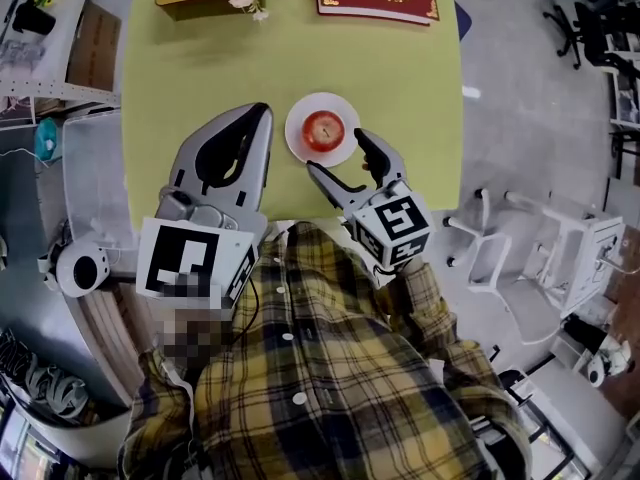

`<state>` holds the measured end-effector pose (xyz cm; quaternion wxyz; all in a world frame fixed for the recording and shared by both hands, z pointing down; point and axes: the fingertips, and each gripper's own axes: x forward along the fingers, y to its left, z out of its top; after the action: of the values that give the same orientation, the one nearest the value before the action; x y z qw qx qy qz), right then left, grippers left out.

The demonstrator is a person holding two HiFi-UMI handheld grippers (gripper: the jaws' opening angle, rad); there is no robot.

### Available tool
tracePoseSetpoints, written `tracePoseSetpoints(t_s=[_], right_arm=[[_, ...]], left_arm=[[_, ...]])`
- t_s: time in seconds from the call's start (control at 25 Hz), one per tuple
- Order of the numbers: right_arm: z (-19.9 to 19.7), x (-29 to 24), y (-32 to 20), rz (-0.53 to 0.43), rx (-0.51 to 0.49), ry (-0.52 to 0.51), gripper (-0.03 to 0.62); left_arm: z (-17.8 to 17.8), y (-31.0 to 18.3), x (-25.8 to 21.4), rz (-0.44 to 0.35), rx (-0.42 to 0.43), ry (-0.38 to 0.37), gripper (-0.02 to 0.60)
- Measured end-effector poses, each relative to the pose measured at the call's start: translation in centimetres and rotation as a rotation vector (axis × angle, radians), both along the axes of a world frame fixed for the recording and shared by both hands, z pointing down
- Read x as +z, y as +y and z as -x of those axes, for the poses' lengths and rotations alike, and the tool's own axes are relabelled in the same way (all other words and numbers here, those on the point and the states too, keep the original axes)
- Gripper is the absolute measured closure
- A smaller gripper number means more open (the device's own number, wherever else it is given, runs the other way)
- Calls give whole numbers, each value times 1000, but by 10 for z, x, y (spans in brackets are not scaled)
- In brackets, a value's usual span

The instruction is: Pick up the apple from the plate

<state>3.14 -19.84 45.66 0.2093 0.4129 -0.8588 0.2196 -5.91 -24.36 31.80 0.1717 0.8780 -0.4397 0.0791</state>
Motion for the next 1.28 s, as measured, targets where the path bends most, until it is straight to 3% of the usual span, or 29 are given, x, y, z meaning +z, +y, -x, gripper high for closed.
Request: tracePoseSetpoints(t_s=[0.64, 1.28], right_arm=[[-8, 76, -16, 34, 83, 72, 209], [-1, 103, -27, 44, 94, 103, 209]], left_arm=[[7, -8, 20, 35, -32, -22, 577], [13, -6, 34, 71, -44, -31, 577]])
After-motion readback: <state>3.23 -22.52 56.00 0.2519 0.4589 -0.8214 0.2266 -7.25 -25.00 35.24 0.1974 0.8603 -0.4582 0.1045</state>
